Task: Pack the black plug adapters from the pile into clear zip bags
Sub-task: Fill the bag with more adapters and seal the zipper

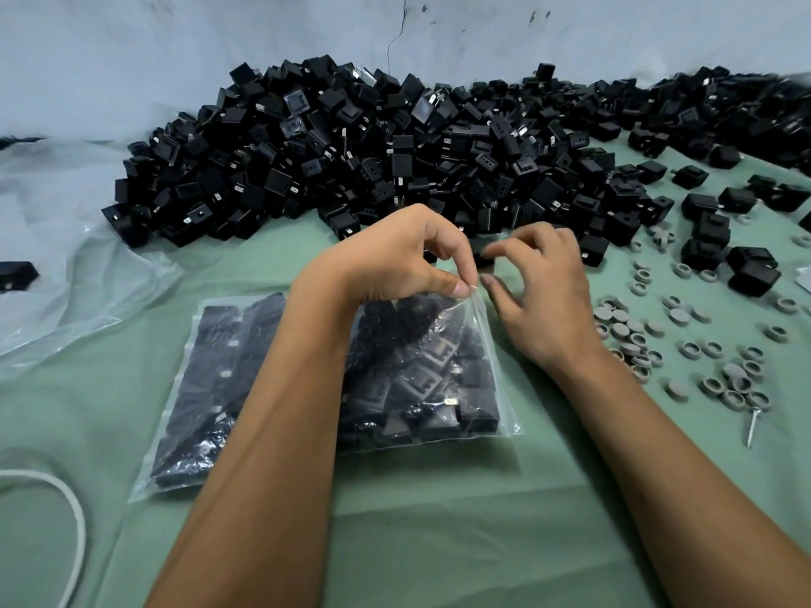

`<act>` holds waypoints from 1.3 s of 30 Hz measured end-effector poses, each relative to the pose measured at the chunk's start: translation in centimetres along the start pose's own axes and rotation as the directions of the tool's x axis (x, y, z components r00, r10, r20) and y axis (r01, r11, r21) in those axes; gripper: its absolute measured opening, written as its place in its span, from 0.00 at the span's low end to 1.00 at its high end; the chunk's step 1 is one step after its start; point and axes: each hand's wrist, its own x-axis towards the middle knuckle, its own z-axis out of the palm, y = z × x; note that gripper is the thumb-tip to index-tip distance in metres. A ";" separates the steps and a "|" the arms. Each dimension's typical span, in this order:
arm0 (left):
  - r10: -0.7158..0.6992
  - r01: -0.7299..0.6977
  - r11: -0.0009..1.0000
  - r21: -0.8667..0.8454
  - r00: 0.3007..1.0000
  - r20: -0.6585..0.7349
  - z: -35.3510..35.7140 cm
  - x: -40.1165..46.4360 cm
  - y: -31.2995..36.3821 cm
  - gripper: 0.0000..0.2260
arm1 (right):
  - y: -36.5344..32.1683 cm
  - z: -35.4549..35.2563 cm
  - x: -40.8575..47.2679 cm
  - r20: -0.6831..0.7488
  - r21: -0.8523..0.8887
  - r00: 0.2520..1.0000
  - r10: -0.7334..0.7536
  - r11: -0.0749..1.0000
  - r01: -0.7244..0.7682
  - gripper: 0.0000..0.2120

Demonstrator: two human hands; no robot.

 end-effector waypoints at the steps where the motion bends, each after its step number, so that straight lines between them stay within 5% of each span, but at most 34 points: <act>1: 0.001 -0.001 1.000 0.002 1.000 0.001 0.0 0.0 0.0 0.04 | 0.0 0.2 0.1 0.126 -0.038 0.992 0.025 0.999 -0.021 0.18; 4: 0.002 -0.002 1.000 -0.002 1.000 0.003 0.0 0.0 0.0 0.04 | 0.3 0.4 0.1 0.342 -0.023 0.939 0.043 0.999 -0.037 0.19; 8: -0.013 0.014 1.000 -0.011 1.000 0.008 -0.1 0.0 0.0 0.04 | 0.2 0.2 -0.3 0.150 0.112 0.989 -0.006 0.994 -0.011 0.05; 11: -0.016 0.017 1.000 -0.016 1.000 0.019 -0.1 -0.1 0.0 0.04 | 0.2 0.2 -0.2 0.069 0.100 0.996 0.054 0.993 -0.061 0.17; 18: 0.004 -0.004 0.999 -0.036 1.000 0.019 -0.2 -0.1 0.0 0.04 | 0.0 0.4 -0.1 0.350 0.124 0.924 -0.153 0.985 0.117 0.24; 26: -0.032 0.033 0.999 -0.014 0.999 0.016 -0.2 -0.1 -0.2 0.04 | 0.4 -0.1 -0.2 0.171 0.203 0.985 0.024 0.977 -0.059 0.12; 29: -0.022 0.023 1.000 -0.017 1.000 0.008 -0.2 -0.1 -0.3 0.04 | 0.3 -1.0 -0.5 0.136 0.437 0.984 0.120 0.884 -0.168 0.09; 33: 0.003 -0.003 1.000 0.001 1.000 -0.012 -0.4 -0.1 -0.2 0.04 | 0.2 -1.5 -1.1 0.340 0.692 0.939 0.060 0.660 -0.293 0.12; 39: 0.032 -0.032 0.999 0.005 0.999 -0.019 -0.8 -0.3 -0.2 0.04 | -0.8 -1.6 -1.3 0.422 0.765 0.907 -0.020 0.544 -0.344 0.08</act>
